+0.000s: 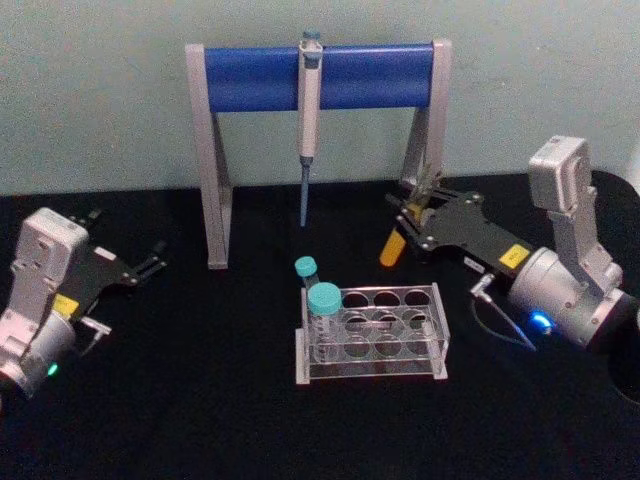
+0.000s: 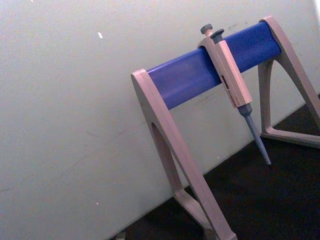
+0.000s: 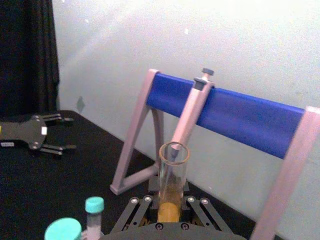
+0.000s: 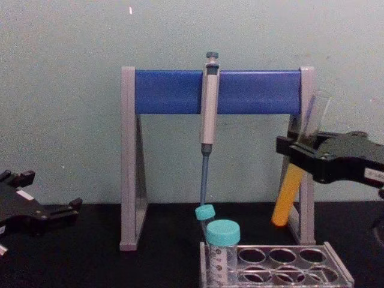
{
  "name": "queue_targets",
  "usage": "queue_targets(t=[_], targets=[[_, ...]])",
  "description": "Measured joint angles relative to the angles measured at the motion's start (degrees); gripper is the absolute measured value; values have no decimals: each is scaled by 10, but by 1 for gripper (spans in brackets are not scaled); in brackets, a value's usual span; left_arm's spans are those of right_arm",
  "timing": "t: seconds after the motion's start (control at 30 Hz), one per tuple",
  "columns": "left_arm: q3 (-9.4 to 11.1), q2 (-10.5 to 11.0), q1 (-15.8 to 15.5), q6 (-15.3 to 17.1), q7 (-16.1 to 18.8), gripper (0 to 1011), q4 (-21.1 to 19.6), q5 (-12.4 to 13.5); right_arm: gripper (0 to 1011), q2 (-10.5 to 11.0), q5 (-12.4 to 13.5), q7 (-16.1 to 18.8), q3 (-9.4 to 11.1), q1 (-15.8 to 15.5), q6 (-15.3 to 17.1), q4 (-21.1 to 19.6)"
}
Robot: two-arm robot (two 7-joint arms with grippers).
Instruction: Pick up the test tube from the test tube rack, shake it, then place it back into the test tube rack.
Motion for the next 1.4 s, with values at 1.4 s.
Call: queue_targets(t=[1.4], targets=[[0,0,0,0,0,1001,0,0,222,-3,-9,6,-13,7,5,-4]])
